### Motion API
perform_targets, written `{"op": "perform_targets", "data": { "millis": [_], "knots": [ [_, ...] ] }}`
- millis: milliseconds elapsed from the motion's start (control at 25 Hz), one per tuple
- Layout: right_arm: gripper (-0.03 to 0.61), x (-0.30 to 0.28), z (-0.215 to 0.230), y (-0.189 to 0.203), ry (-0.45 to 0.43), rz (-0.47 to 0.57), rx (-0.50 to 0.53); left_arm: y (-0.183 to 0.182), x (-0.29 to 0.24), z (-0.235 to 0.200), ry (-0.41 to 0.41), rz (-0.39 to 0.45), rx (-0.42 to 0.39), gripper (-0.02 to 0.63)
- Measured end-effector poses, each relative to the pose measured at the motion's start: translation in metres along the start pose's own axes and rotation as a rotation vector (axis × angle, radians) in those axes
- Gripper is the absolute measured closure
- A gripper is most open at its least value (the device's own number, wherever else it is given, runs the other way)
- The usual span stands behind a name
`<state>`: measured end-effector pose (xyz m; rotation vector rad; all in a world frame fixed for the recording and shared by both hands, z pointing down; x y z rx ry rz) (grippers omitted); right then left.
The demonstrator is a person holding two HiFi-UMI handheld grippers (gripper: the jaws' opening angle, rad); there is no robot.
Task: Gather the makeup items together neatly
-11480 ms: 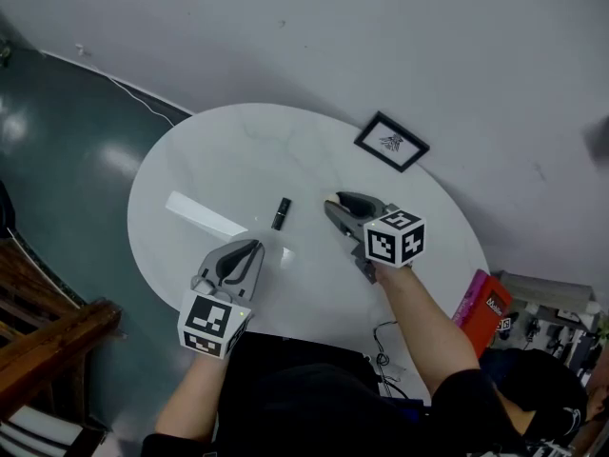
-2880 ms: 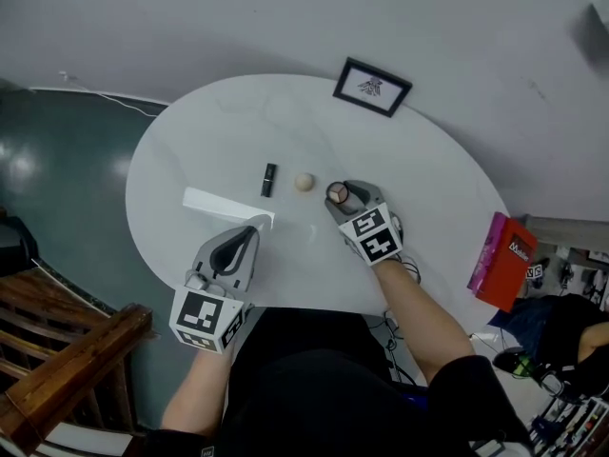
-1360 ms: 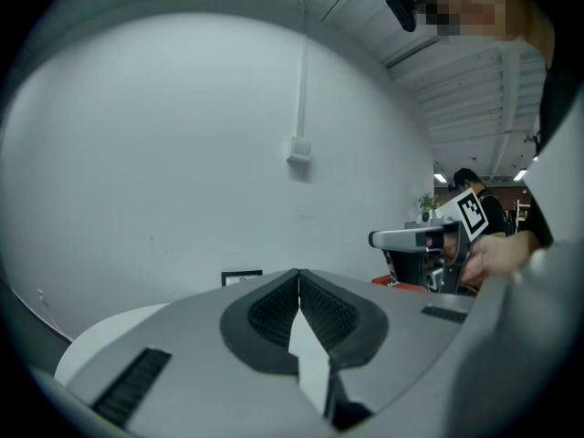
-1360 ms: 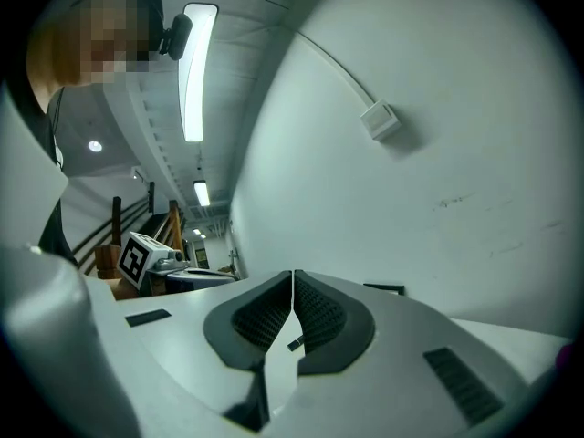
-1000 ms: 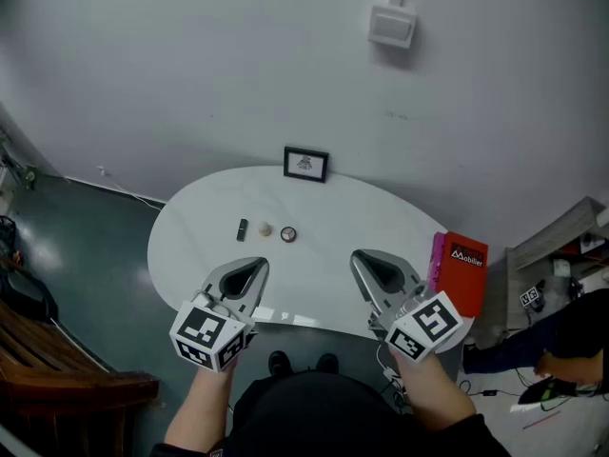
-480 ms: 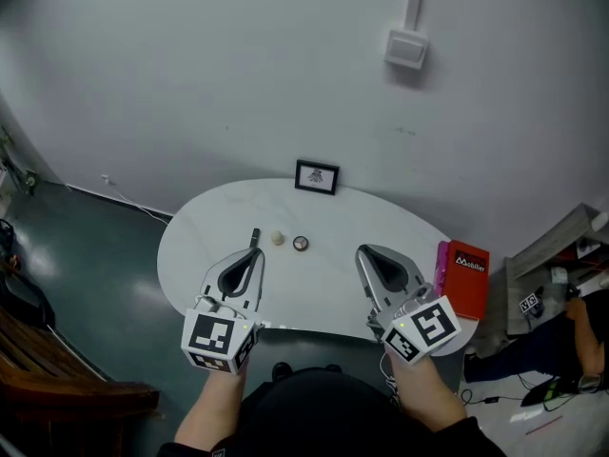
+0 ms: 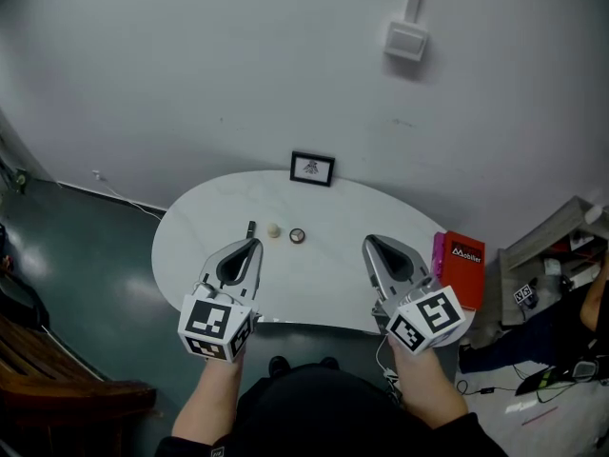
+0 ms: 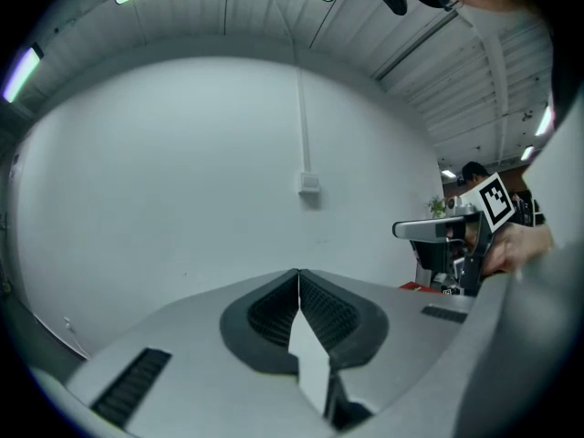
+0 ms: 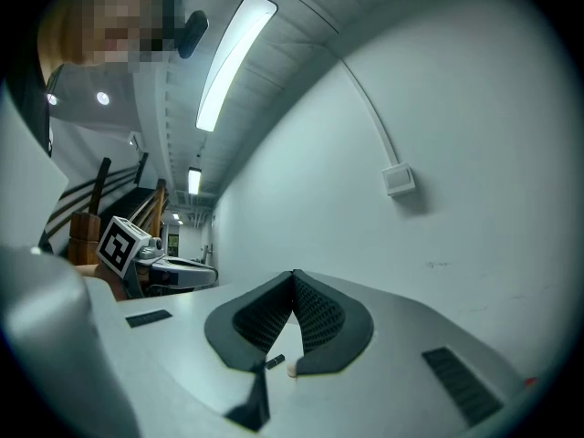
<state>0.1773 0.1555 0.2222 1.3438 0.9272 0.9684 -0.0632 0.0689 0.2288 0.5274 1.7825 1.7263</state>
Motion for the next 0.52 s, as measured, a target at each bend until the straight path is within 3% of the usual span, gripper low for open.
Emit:
{"op": "perform_targets", "data": {
  "millis": [520],
  "knots": [
    [0.545,-0.0053,-0.0054,0.0053,-0.008,-0.018,-0.008,0.0100,0.0082,-0.0069,-0.018,-0.015,0.015,0.600]
  ]
}}
Point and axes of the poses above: the fingertips, and each gripper's own axes: x backward along the fingers, z to its right, y out of its underside, the point moved 7 cm from there along x, backward along the fingers, and after that the axes turned 2 degrees about x, right-handed, at the moved point
